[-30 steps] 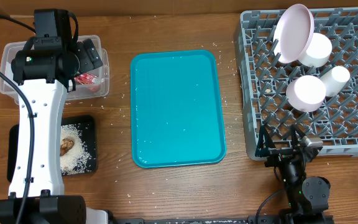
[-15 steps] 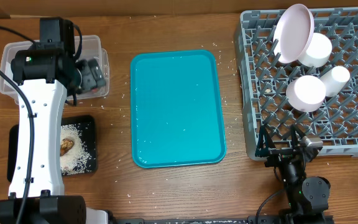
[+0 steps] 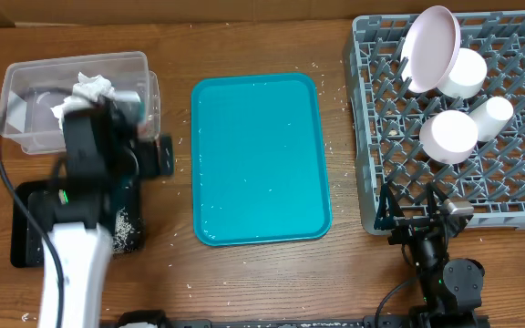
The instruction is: Sort waste into correct bins and load items into the dishwasher
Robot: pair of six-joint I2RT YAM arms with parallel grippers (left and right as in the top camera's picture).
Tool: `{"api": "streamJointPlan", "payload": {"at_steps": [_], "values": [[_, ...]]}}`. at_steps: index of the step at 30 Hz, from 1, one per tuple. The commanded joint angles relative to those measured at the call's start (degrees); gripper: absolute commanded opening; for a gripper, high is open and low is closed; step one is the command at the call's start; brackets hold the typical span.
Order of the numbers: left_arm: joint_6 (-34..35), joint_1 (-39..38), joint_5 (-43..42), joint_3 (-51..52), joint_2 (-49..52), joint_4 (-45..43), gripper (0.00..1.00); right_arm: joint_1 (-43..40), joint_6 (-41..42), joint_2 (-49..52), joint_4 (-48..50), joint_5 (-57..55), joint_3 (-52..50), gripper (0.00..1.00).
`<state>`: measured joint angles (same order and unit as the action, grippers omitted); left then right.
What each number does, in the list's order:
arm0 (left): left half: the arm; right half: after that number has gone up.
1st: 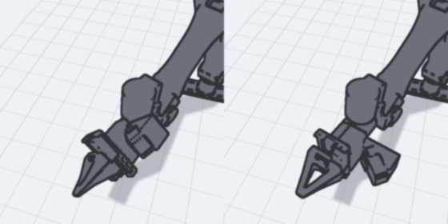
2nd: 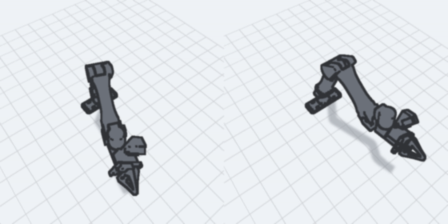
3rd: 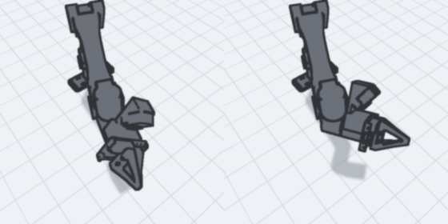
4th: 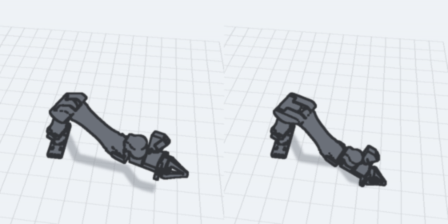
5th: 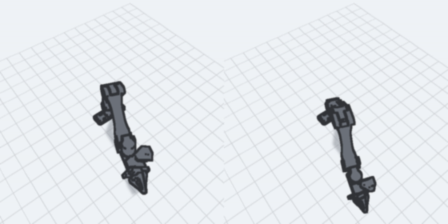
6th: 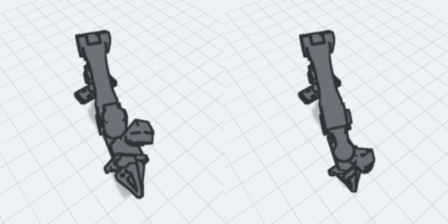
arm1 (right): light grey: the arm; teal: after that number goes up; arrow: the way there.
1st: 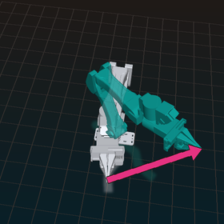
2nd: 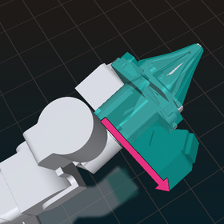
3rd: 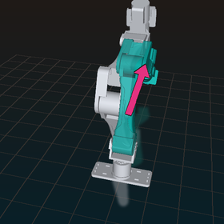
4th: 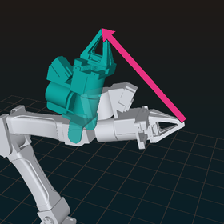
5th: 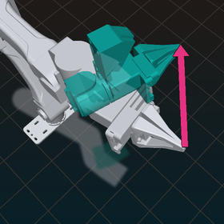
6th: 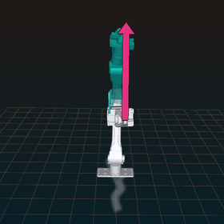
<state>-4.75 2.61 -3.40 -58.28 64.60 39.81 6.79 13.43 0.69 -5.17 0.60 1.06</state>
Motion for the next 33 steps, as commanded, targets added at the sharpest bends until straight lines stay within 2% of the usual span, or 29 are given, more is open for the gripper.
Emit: {"api": "streamJointPlan", "payload": {"at_steps": [1, 4, 9, 19, 25, 29, 33], "values": [[-6.6, -0.4, -3.9, 12.7, -8.4, -6.0, 1.00, -0.1, -0.4, -0.5, 0.4, -0.5, -0.6, 1.00], [-6.6, -0.4, -3.9, 25.0, -16.9, -15.2, 1.00, -0.1, -0.4, -0.5, 0.4, -0.5, -0.6, 1.00], [-6.6, -0.4, -4.0, 38.2, -25.9, -26.4, 1.00, -0.1, -0.4, -0.5, 0.4, -0.5, -0.6, 1.00], [-5.5, -0.4, -4.1, 57.2, -35.8, -49.4, 1.00, -0.1, -0.4, -0.5, 0.4, -0.5, -0.6, 1.00], [-5.5, -0.4, -3.8, 58.0, -40.2, -47.2, 1.00, -0.1, -0.4, -0.5, 0.4, -0.5, -0.6, 1.00], [-5.0, -0.4, -2.1, 58.0, -45.6, -37.1, 1.00, -0.1, -0.4, -0.5, 0.4, -0.5, -0.6, 1.00], [0.9, -0.4, -0.2, 58.0, -49.5, -35.6, 1.00, -0.1, -0.4, -0.5, 0.4, -0.5, -0.6, 1.00]]}}
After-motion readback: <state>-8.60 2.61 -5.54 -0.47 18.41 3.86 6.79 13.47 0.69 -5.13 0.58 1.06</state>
